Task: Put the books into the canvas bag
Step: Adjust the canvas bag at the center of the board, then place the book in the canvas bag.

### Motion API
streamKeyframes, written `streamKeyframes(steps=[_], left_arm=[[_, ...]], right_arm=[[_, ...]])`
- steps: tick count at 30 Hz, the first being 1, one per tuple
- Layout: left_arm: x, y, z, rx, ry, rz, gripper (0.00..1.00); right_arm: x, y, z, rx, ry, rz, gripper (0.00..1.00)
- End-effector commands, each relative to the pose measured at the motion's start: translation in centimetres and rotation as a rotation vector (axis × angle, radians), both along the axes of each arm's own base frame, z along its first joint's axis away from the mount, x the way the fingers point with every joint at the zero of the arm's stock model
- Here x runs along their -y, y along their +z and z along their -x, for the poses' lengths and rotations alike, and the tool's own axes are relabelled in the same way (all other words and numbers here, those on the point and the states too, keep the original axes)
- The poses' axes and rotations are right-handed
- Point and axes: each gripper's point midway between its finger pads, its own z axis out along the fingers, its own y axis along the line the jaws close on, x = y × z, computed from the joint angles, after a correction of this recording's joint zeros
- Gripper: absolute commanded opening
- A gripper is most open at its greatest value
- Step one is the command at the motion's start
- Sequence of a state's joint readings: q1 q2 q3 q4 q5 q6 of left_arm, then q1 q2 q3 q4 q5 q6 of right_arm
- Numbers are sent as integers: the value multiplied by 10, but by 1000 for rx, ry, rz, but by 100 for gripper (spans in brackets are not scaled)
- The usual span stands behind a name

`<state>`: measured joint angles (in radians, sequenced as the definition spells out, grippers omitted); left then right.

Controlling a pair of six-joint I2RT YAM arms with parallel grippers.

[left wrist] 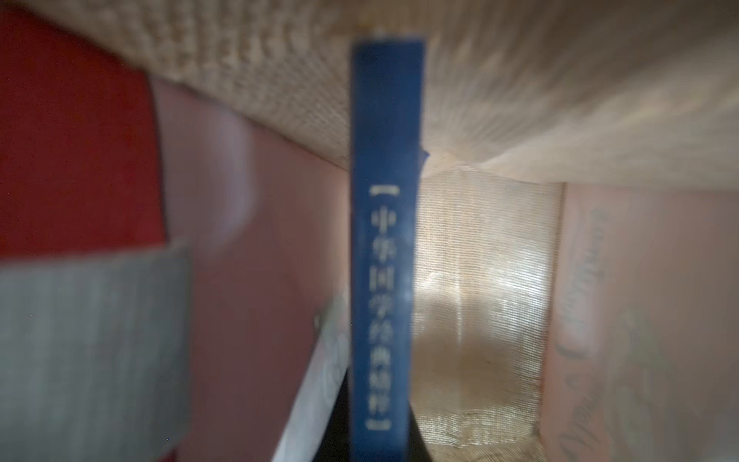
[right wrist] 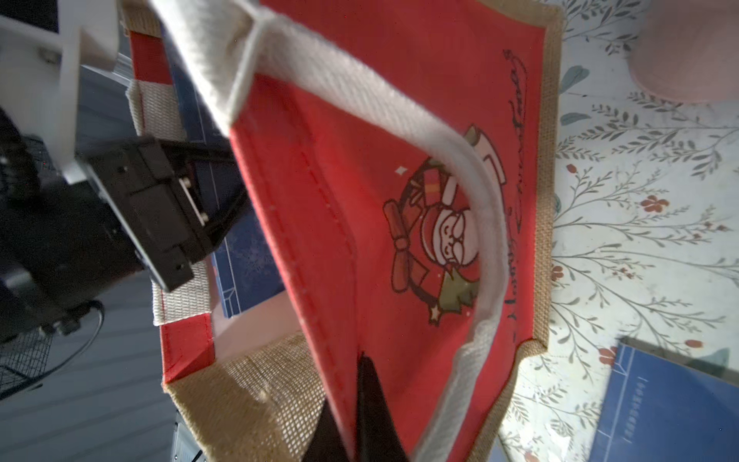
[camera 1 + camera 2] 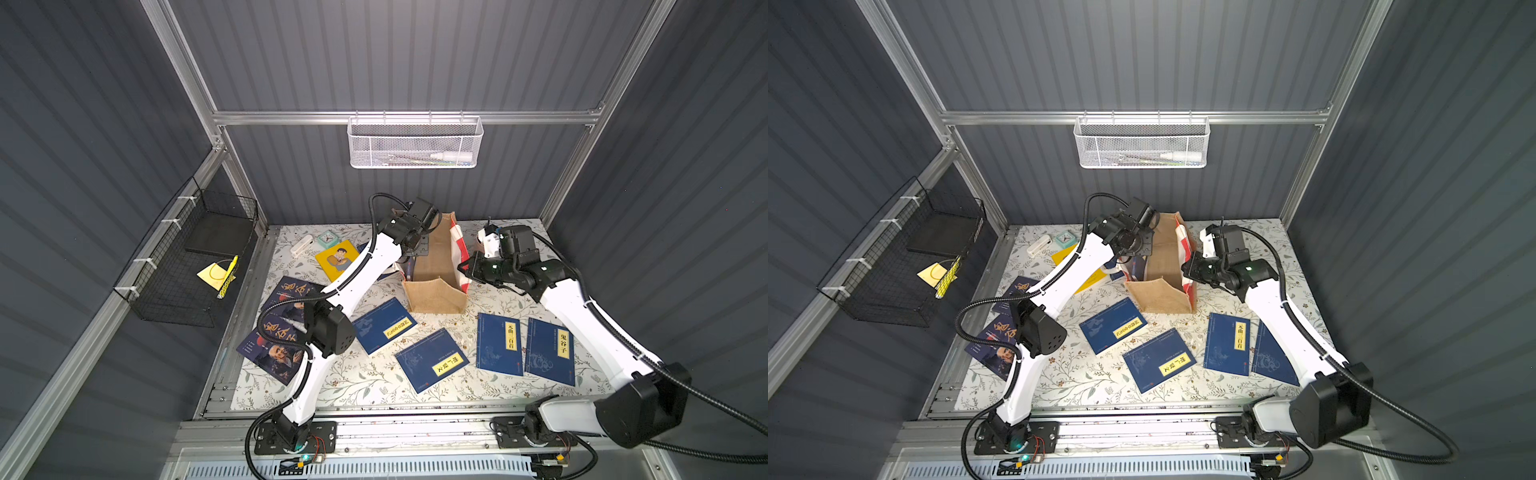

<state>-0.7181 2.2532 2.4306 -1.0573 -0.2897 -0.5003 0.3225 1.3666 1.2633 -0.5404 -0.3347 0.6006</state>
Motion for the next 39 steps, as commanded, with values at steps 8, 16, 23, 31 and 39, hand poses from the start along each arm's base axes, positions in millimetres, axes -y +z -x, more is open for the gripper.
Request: streamKeyframes(steps=[8,16,23,31,39], left_arm=[[63,-3,5,-89,-102,352,0],[91,2,11,-149,-176,479,0],[117,-18,17,-212,-276,535,0],[119,-76,38,-334,-388,461,0],[126,-100,54,-390,-499,451,0]], right_arm=[[6,-25,-6,-74,16,3,0],[16,-34,-7,-101,34,26,0],[21,-35,-8,-124,68,34,0],[35,-38,-6,-169,99,51,0],[44,-42,-5,-200,128,56,0]])
